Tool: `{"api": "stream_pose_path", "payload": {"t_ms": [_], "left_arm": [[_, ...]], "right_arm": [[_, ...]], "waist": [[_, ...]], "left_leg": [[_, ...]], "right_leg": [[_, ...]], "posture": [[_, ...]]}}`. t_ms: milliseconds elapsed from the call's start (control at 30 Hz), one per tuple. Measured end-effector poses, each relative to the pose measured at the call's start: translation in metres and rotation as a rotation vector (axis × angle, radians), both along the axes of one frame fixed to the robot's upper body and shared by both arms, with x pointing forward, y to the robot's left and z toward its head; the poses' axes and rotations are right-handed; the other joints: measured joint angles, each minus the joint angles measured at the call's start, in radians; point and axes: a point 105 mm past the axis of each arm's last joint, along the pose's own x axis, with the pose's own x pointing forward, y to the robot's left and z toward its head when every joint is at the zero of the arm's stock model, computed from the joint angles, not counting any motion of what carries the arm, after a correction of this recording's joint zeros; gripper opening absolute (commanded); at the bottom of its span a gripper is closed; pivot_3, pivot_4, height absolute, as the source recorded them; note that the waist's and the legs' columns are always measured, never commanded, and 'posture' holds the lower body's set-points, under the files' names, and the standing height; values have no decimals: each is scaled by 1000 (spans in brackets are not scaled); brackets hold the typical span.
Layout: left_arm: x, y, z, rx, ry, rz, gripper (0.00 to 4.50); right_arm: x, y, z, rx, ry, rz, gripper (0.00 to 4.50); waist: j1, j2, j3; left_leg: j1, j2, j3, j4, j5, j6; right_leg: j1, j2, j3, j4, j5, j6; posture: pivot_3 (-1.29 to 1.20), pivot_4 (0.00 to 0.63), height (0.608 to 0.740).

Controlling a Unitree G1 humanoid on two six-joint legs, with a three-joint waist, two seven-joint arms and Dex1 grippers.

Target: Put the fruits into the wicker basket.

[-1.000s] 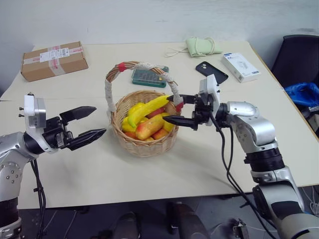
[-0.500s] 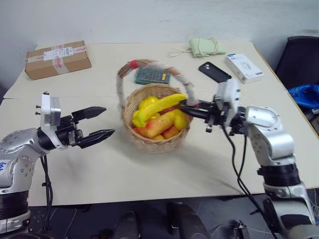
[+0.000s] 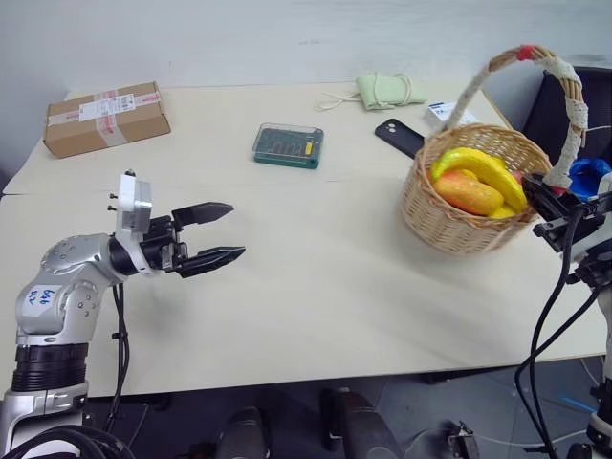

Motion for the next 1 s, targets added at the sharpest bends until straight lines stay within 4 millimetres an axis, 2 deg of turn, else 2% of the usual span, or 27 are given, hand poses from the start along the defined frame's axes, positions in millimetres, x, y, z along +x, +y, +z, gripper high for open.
{"api": "stream_pose_path", "payload": {"t_ms": [67, 133, 267, 367, 500, 567, 633, 700, 767, 833, 900, 1000], "left_arm": [[0, -3, -2, -1, 1, -12, 4500], [1, -3, -3, 4, -6, -12, 4500], [2, -6, 2, 17, -44, -20, 4500], [3, -5, 0, 15, -34, -17, 4500], [4, 0, -3, 46, -72, 6, 4500], [3, 9, -8, 120, -123, 44, 4500], [-1, 22, -22, 204, -122, 71, 4500], [-7, 29, -38, 258, -103, 76, 4500], [-14, 33, -53, 289, -84, 84, 4500], [-18, 39, -62, 303, -65, 113, 4500], [-22, 45, -66, 320, -68, 148, 4500], [-33, 53, -75, 345, -51, 185, 4500]], "right_arm": [[6, -13, -13, 29, 33, -37, 174], [12, -23, -17, 61, 39, -63, 174], [17, -27, -16, 84, 44, -56, 1518], [12, -29, -21, 68, 63, -60, 2558], [-10, -34, -19, 5, 55, -64, 3973], [-33, -37, -11, -77, 23, -52, 4471], [-56, -42, -7, -163, 25, -38, 4471], [-74, -42, -17, -263, 86, 16, 4471], [-89, -30, -44, -401, 206, 149, 4471], [-100, -7, -74, -476, 304, 346, 4471], [-97, 17, -86, -482, 308, 492, 4471], [-71, 65, -84, -481, 193, 687, 4471]], "waist": [[-1, 0, 0], [-4, 0, 0], [-1, 0, 0], [1, 0, 0], [5, 0, 0], [8, 1, 0], [11, 1, 0], [6, 1, 0], [2, 0, 0], [-3, 0, 0], [-10, -1, 0], [-29, -1, 1]], "left_leg": [[0, 0, 0, 0, 0, 0], [0, 0, 1, 0, 0, 0], [0, 0, 0, 0, 1, -1], [0, 0, 0, 0, 1, -1], [-1, 0, 0, 0, 1, -1], [0, 0, 0, -1, 0, -1], [0, 0, 0, -1, 0, -1], [1, 0, 1, -1, -1, 1], [2, 1, 0, -2, -1, 1], [3, 2, 0, -1, -1, 1], [4, 5, 0, -1, 0, 2], [11, 6, 0, -1, -1, 2]], "right_leg": [[0, 0, 0, 0, 0, 0], [0, 0, 1, 0, 0, 0], [0, 0, 1, 0, 0, 1], [0, 0, 1, 0, 0, 1], [0, -1, 1, 0, 0, 2], [0, 0, 0, -1, -1, 3], [1, 0, 0, -2, -1, 3], [2, -1, 1, -3, -1, 3], [5, 0, -1, -8, -1, 3], [7, 0, -1, -10, -1, 3], [8, -1, 0, -10, 1, 3], [15, -1, -1, -10, 1, 1]], "posture": [[0, 150, 740], [0, 150, 740], [0, 150, 740], [0, 150, 740], [0, 150, 740], [0, 150, 740], [0, 150, 740], [0, 150, 740], [0, 150, 740], [0, 150, 740], [0, 150, 740], [0, 150, 740]]}}
